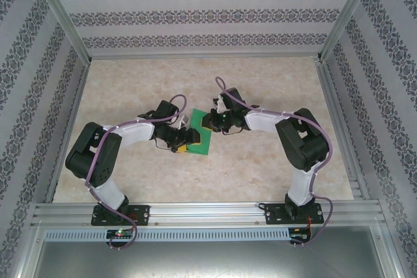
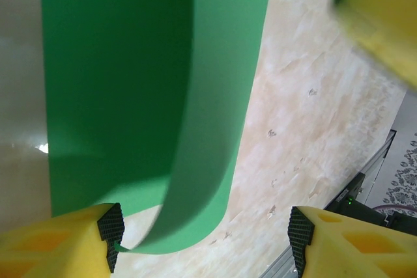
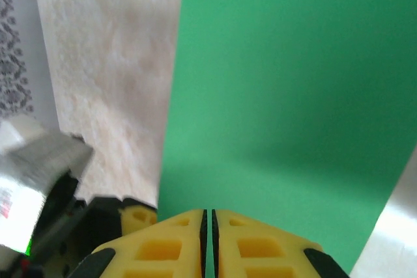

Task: Fold a paper plane with a square sheet of paper (pick it up from the middle)
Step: Fold the triangle a second time at the center of the table.

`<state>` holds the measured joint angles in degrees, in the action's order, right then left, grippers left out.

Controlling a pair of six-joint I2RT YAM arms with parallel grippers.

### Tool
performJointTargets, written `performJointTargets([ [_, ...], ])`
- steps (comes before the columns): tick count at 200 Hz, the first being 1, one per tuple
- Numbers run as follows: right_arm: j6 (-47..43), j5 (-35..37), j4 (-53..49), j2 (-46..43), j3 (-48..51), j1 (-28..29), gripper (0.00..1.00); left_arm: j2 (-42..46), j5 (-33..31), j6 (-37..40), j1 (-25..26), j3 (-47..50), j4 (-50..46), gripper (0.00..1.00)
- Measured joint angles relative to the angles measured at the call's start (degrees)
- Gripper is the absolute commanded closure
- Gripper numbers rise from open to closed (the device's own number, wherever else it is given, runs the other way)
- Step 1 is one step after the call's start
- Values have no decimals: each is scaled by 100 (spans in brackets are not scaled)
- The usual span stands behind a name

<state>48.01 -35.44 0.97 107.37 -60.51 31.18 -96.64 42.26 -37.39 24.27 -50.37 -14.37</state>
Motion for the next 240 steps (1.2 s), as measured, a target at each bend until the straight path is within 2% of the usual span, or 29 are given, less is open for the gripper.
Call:
performJointTargets([
  [44, 81, -66, -26, -9, 382, 321, 88, 0, 2, 98, -2, 2, 37, 30],
  [148, 157, -61, 210, 319, 459, 348, 88, -4, 223, 118, -61, 107, 205, 29],
  [209, 170, -63, 269, 302, 474, 348, 90, -4, 275, 116, -114, 140, 289, 35],
  [240, 170, -24, 203, -57, 647, 348, 93, -7, 275, 116, -114, 140, 291, 37],
])
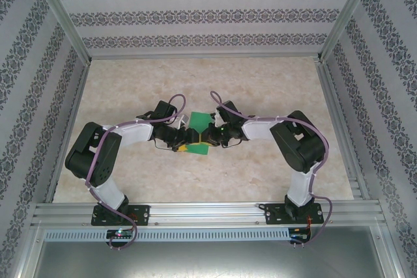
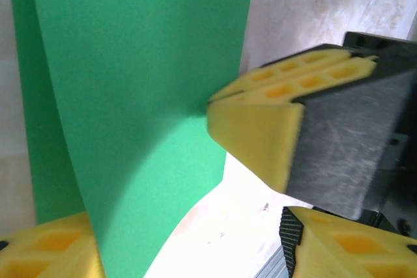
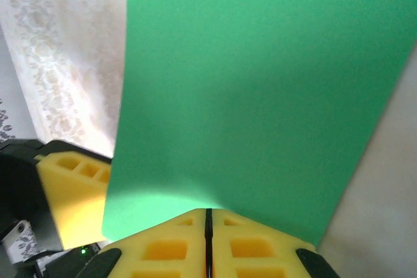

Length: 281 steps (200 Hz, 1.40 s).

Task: Fold a paper plane with a square sheet of paper (pick it up from the middle)
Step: Fold the triangle a second time at the center of the table.

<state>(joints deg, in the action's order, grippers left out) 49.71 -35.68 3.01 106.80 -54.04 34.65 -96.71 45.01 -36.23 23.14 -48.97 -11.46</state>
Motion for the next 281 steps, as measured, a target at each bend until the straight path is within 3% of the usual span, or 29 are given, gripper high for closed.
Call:
performJointTargets([
  [35, 2, 28, -11, -328, 273, 2, 96, -2, 0, 0, 0, 0, 2, 41],
  [106, 2, 72, -118, -87, 358, 50, 98, -9, 44, -2, 0, 0, 2, 46],
  [281, -55, 146, -402, -57, 203, 37, 98, -573, 723, -673, 0, -57, 1241, 42],
])
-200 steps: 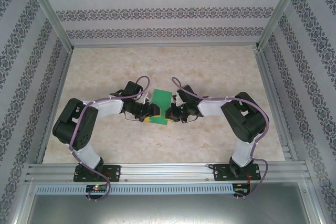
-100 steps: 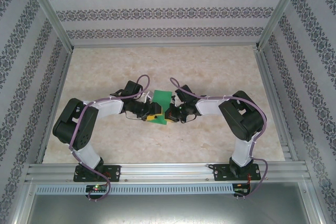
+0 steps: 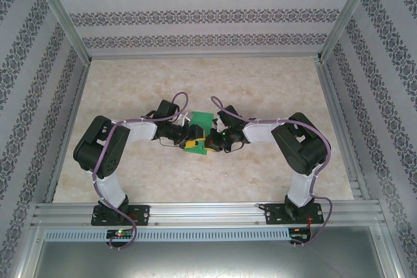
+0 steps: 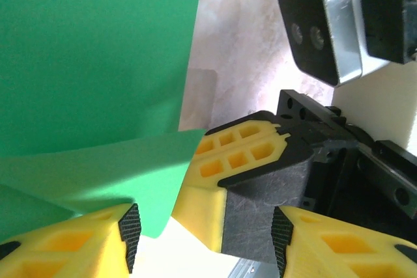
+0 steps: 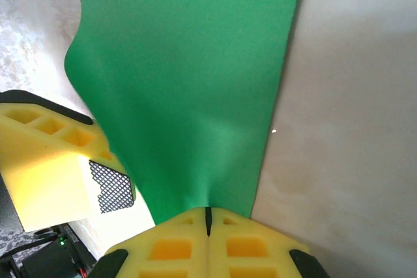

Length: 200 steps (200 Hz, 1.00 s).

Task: Fold a paper plane with a square sheet of paper (pick it up from the middle)
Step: Fold the triangle a second time at the center of the table.

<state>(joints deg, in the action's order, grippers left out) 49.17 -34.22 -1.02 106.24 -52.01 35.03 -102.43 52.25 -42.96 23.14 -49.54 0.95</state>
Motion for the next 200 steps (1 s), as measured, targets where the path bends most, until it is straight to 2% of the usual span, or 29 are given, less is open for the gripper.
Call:
performJointTargets([
  [47, 72, 9, 74, -372, 264, -208, 85, -13, -92, 28, 0, -2, -31, 54],
  [98, 144, -44, 627, -909, 457, -442, 73, -13, -214, 103, 0, -2, -70, 73],
  [126, 170, -125, 866, -743, 400, -455, 73, -13, -284, 168, 0, -2, -120, 81],
  [200, 205, -428, 1252, -175, 118, -450, 74, -85, -302, 223, 0, -2, -181, 88],
])
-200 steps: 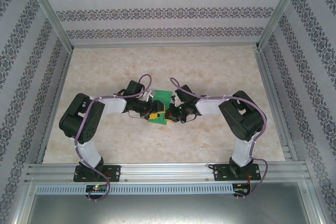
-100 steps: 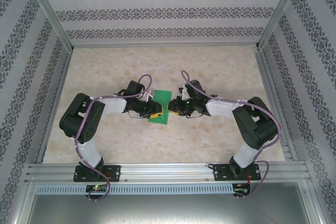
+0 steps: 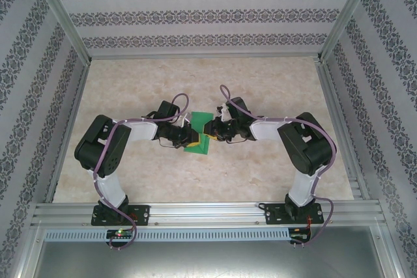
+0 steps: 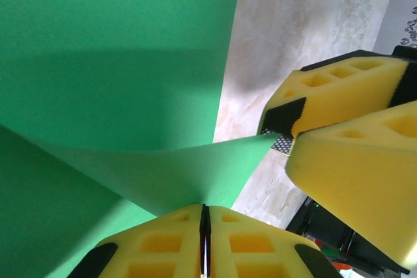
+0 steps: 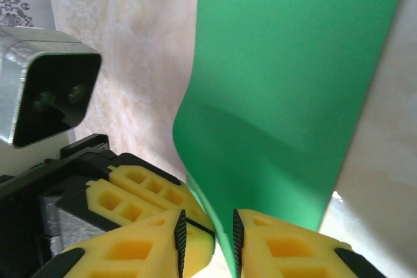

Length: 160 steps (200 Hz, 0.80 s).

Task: Fold a paper plane with a square sheet of paper (pick it up from the middle)
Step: Fold the triangle a second time at the center of the table.

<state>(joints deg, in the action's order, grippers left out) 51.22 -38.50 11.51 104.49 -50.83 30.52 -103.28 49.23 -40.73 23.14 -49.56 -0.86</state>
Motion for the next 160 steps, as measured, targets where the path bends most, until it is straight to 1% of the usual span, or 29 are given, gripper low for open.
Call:
performJointTargets([
  [26, -7, -48, 39, 85, -83, 11, 78, -24, 0, 0, 0, 0, 0, 89],
  [93, -57, -61, -52, 219, -107, 11, 79, -24, 0, -4, 0, 0, 2, 89],
  [108, -107, -61, -107, 232, -131, 11, 84, -24, 0, -15, 0, 0, 9, 89],
  [126, -221, -57, -232, 269, -210, 11, 93, -24, 2, -66, 0, 4, 50, 89],
  [142, -415, -59, -404, 297, -302, 9, 97, -24, 4, -122, 0, 7, 116, 89],
  [160, -610, -59, -614, 332, -431, -4, 98, -24, 2, -177, 0, 22, 219, 87],
])
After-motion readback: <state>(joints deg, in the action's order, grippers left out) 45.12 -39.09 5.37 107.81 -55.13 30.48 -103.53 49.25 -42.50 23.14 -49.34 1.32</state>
